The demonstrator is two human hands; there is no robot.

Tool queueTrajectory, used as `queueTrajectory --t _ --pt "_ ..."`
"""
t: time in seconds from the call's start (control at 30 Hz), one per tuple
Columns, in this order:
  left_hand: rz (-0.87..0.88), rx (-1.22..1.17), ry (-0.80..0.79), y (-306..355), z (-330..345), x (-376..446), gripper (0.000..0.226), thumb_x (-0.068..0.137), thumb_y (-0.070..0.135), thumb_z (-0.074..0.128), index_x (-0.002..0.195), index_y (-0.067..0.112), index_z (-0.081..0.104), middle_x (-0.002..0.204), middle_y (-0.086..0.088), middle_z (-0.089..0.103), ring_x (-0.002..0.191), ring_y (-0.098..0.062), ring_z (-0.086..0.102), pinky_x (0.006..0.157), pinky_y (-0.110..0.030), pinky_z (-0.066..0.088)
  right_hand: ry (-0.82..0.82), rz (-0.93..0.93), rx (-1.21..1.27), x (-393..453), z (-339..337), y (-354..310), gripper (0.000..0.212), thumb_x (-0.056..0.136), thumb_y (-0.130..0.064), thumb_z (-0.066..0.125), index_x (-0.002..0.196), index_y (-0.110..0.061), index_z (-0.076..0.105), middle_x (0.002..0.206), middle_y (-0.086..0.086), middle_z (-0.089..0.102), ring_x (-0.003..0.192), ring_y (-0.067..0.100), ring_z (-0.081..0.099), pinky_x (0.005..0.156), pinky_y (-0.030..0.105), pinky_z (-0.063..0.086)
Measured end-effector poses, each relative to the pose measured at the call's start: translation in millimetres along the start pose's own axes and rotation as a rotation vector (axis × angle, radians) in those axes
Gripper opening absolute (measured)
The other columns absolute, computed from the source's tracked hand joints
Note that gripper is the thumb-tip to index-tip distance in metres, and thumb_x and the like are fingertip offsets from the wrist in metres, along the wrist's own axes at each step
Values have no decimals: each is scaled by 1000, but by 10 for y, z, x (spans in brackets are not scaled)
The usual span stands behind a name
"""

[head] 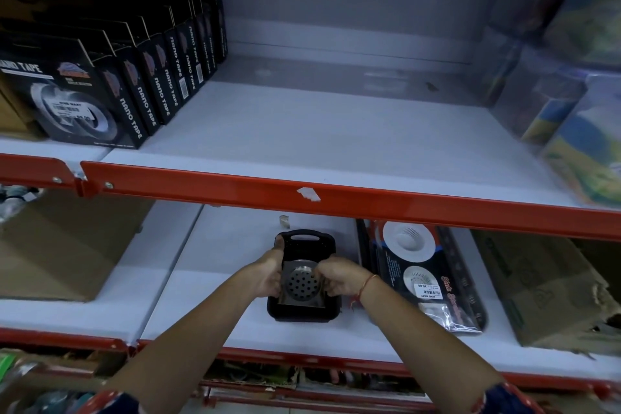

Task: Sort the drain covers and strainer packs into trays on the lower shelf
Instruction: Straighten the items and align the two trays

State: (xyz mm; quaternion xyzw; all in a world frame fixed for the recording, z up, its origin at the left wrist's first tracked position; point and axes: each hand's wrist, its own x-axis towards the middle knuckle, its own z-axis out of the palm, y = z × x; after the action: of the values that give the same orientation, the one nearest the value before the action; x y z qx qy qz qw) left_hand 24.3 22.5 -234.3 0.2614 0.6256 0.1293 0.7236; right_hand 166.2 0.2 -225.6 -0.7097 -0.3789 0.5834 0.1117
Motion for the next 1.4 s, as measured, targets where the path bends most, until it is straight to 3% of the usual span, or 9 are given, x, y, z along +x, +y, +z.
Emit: queueTrajectory --t 0.13,0.23,0.37,0.43,0.6,0.73,0.9,1.2,1.4 --pt "0 38 6 23 1 -77 76 90 68 16 92 5 58 41 -5 64 71 -14 64 52 -25 54 18 13 -12 -1 25 -18 13 87 -4 47 97 -10 52 75 5 47 74 18 48 79 32 42" --pt "37 30 0 66 -11 -105 85 91 68 20 132 -2 45 78 -8 69 83 -20 66 72 -27 56 41 -17 22 -56 -9 -26 28 86 -3 50 112 -9 59 77 4 49 81 19 50 94 35 48" --pt "103 31 -85 168 95 -208 74 97 54 30 146 -1 29 132 -23 50 113 -33 55 109 -42 34 174 -96 82 -136 -290 -10 19 89 -7 55 106 -5 63 91 9 62 87 19 54 98 36 50" --pt "176 67 -84 224 243 -263 58 99 42 37 138 -1 42 127 -20 54 93 -27 59 106 -41 37 289 -179 147 -201 -554 48 25 91 -5 54 113 2 63 107 19 64 89 22 54 101 43 48" --pt "317 105 -107 344 831 -283 45 100 30 42 130 -2 52 132 -19 57 119 -29 55 104 -38 41 594 -314 99 -359 -1330 370 32 91 -6 56 68 -28 52 91 5 57 91 20 54 83 33 46" --pt "331 122 -73 364 1330 -215 47 98 30 47 132 -2 49 111 -17 59 100 -26 54 92 -34 44 774 -236 -54 -330 -1725 725 19 93 -8 50 96 1 67 105 21 68 96 36 65 68 30 36" --pt "288 134 -93 331 1779 -104 60 93 47 47 141 11 42 146 -19 42 137 -37 37 115 -48 30 604 -194 150 -247 -1918 1099 17 89 -13 59 92 2 67 91 20 66 83 30 61 69 36 44" --pt "272 117 -15 493 2004 -28 72 94 54 41 151 16 18 158 -14 22 143 -35 26 115 -52 27 515 -154 167 -22 -2129 936 11 85 -18 58 96 -19 54 67 -2 52 61 14 47 52 24 36" --pt "296 35 51 399 2001 -1 56 98 42 41 144 10 34 147 -14 41 125 -30 45 104 -39 38 468 -161 219 15 -2166 1078 11 85 -13 60 95 -12 57 66 2 55 61 14 50 50 23 36"
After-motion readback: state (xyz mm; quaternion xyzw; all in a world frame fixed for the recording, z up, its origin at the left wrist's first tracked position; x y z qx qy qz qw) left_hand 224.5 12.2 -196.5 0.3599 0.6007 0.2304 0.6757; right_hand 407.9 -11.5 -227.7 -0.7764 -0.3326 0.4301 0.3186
